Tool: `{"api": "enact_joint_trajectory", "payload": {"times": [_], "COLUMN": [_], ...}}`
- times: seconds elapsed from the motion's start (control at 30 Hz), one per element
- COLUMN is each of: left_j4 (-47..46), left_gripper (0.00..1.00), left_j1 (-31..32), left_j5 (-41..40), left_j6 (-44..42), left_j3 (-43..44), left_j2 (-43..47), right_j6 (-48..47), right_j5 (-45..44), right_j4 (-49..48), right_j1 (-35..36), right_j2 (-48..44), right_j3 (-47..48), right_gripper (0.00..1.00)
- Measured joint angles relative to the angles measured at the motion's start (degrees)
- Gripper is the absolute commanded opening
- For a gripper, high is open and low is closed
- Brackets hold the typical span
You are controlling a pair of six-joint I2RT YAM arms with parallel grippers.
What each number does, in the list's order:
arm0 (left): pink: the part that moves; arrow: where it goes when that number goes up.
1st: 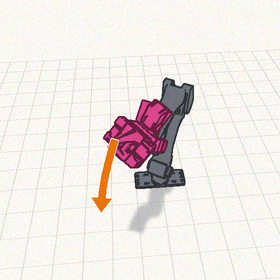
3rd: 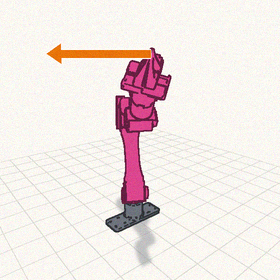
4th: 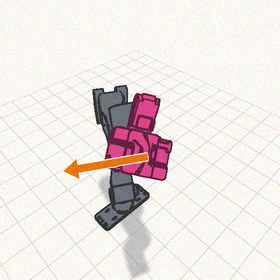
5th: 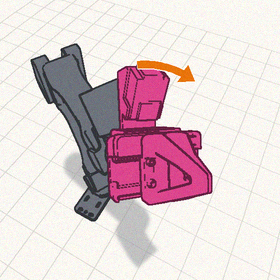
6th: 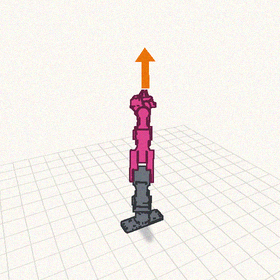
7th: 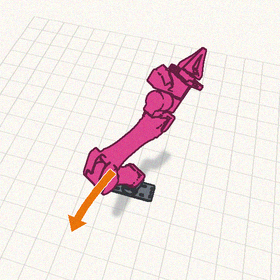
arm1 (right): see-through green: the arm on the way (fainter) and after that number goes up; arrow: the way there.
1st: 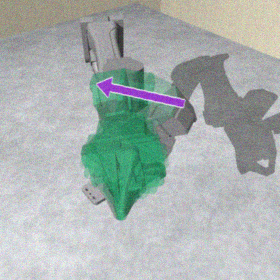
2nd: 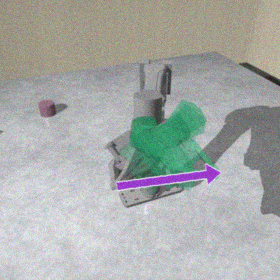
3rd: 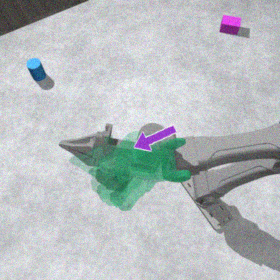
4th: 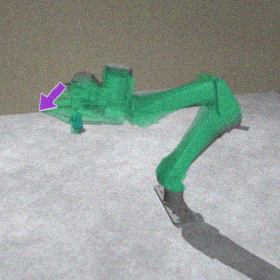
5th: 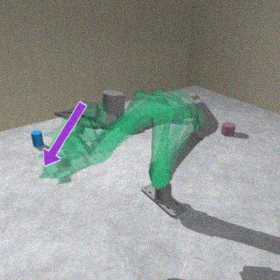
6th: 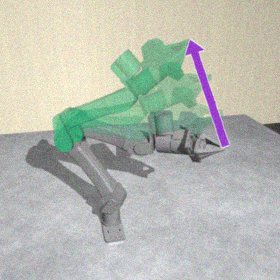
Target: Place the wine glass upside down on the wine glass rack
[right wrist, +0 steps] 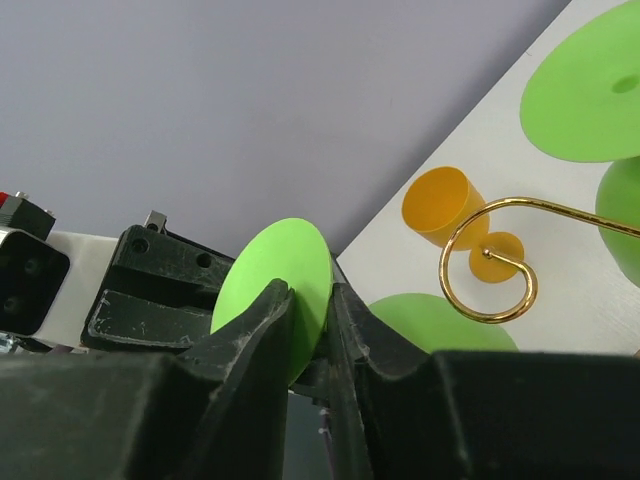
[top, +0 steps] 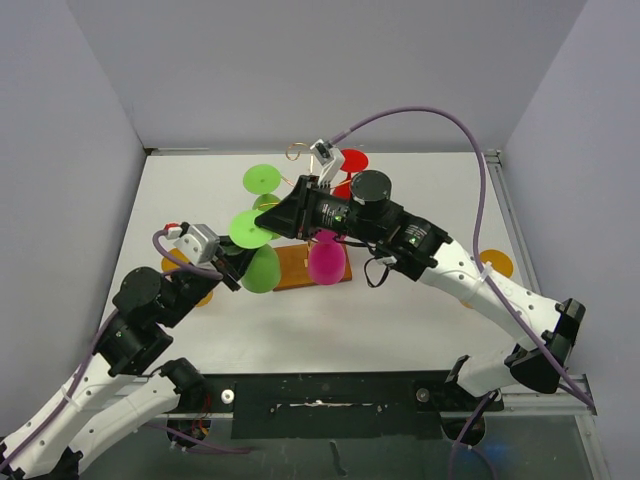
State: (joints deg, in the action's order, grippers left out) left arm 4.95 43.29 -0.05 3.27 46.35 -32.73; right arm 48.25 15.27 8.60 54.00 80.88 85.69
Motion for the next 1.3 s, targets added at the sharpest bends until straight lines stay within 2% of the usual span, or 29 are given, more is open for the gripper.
{"api": "enact_joint_trajectory", "payload": {"times": [0.1, 0.13, 0.37, 0.5, 0.8, 1.3], "left_j4": [-0.3, -0.5, -0.4, 0.9, 4.3, 4.4], "left_gripper": [0.0, 0.02, 0.4, 0.49, 0.49, 0.47], "left_j1": [0.0, 0.0, -0.1, -0.1, -0.2, -0.2], "left_j5": [0.5, 0.6, 1.4, 1.7, 0.5, -8.2], "left_j6": [-0.2, -0.2, -0.1, 0.5, 0.6, 0.6], "left_j3": [-0.4, -0.5, -1.3, -1.4, -1.4, -4.2], "left_j2": [0.3, 0.4, 1.7, 2.1, 4.7, 9.6], "right_j6": [2.6, 3.5, 8.7, 11.4, 14.7, 18.7], "right_j5": [-0.2, -0.3, -0.2, -0.4, -3.0, -5.4], "right_j4": [-0.2, -0.4, -2.4, -3.6, -4.0, -5.0], "right_j1": [0.0, 0.0, 0.1, 0.1, -0.6, -5.1], "right_j2": [-0.3, -0.4, -1.1, -2.0, -3.8, -4.8], "right_j3": [-0.5, -0.7, -2.5, -4.1, -6.3, -9.3], "right_gripper": [0.0, 0.0, 0.0, 0.0, 0.0, 0.0]}}
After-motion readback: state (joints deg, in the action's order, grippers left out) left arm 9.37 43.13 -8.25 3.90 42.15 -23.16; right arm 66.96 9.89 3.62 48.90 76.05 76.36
